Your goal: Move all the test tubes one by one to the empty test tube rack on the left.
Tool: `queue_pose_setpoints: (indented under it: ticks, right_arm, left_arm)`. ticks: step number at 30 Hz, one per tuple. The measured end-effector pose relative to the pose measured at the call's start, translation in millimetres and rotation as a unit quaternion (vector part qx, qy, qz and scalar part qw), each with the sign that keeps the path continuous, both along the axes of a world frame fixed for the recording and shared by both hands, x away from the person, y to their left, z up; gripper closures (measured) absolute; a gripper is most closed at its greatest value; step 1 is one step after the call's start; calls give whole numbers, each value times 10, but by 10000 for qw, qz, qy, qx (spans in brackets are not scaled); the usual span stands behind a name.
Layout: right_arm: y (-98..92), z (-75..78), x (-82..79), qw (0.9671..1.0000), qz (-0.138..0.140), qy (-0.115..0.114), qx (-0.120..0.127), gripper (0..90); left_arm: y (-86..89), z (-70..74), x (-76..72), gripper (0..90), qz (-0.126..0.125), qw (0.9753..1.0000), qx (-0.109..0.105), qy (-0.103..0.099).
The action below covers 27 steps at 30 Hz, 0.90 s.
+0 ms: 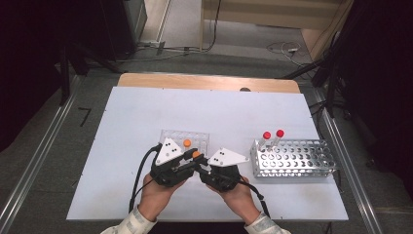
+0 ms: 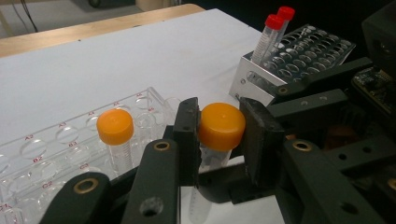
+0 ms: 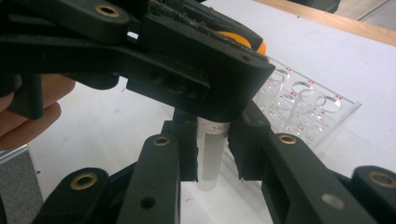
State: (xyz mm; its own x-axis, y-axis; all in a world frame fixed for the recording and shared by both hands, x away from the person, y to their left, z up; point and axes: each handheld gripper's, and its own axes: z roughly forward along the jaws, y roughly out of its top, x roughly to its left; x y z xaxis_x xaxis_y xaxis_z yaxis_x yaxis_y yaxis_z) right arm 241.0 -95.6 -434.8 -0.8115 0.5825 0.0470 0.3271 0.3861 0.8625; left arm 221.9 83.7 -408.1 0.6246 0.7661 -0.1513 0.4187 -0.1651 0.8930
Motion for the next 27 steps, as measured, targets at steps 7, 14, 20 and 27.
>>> queue_pose_setpoints:
  ticks: [7,14,20,27]
  right_arm:
    - [-95,16,-32,9998,166,61,-29,466]
    - [-338,-10,-87,9998,122,139,-101,367]
    - [-531,-53,-109,9996,-127,219,-160,275]
    - [-763,-51,-117,9989,-388,233,-78,264]
  left_arm:
    - [125,107,16,699,145,9997,-193,-23]
    - [248,181,32,699,300,9992,-249,-62]
    - [344,212,57,699,443,9985,-314,-78]
    - [438,251,77,698,539,9977,-392,-106]
